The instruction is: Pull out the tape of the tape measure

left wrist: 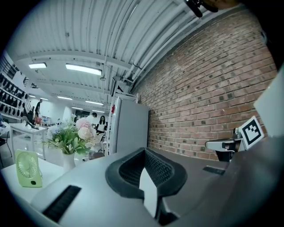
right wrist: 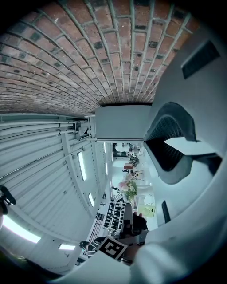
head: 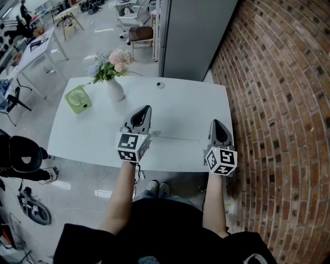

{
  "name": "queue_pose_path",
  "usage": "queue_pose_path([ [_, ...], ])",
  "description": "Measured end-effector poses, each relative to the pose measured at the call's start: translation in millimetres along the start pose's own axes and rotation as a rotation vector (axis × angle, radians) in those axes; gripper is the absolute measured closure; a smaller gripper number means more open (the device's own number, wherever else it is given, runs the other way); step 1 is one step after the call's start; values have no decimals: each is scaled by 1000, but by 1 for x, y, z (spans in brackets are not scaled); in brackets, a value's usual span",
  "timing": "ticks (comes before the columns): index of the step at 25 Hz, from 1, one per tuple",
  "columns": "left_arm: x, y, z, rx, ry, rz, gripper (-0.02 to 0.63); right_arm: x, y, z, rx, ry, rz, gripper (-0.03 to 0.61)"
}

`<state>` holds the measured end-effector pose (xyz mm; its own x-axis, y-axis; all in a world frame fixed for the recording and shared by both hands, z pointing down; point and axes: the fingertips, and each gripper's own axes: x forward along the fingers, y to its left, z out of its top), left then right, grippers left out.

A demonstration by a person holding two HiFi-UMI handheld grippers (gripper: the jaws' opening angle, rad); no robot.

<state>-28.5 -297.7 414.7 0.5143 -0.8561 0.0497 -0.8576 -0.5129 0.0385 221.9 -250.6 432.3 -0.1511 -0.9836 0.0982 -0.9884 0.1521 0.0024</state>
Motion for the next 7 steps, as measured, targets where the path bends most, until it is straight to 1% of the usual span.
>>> queue_pose_path([
  [7,-1,-4,-3,1,13,-7,594,-2,-1,-2,2,9,2,578],
])
